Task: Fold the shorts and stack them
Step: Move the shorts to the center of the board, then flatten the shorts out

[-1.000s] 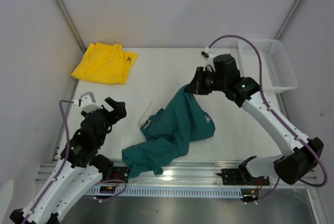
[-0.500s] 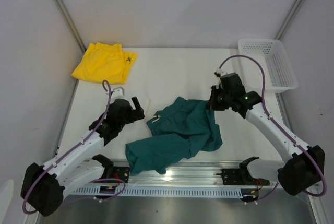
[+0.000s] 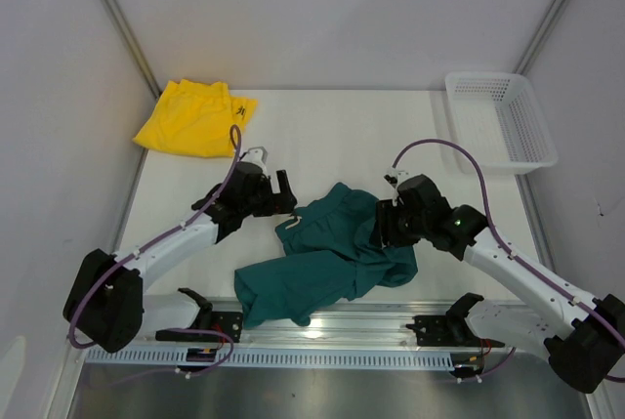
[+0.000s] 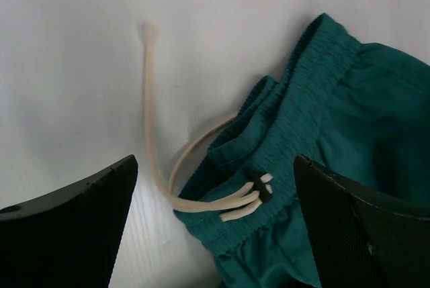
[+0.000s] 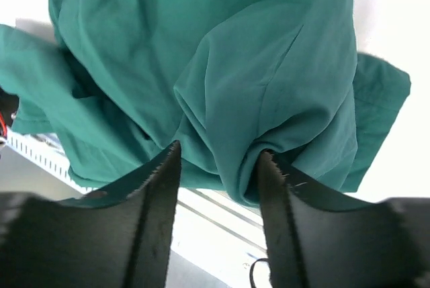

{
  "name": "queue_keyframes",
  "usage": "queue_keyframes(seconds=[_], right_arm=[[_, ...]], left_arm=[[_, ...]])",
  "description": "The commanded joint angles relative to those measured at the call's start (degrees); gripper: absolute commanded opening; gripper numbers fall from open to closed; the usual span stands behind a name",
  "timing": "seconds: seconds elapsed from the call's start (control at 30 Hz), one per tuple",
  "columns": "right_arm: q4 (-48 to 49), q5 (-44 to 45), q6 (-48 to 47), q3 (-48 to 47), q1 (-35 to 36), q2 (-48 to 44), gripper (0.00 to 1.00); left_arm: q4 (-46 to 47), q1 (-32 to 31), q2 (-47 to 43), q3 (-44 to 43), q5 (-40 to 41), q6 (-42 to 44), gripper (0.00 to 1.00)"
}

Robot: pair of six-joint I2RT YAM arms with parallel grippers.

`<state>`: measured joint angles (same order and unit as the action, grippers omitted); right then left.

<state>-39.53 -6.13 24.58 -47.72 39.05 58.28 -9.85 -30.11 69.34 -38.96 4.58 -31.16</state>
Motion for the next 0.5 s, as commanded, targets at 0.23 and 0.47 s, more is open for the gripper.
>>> queue_keyframes(seconds=[0.23,0.47], right_arm=[[2.52,4.90,3.02,-2.37,-2.92,-1.50,0.61],[3.75,1.31,2.93,-2.46,-12.67,-1.86,0.63]], left_arm=[[3.87,-0.21,16.15,-14.12,-14.59,4.61,0.99],[0.73,-0.83,29.32,-28.24,-17.41,7.51,0.99]])
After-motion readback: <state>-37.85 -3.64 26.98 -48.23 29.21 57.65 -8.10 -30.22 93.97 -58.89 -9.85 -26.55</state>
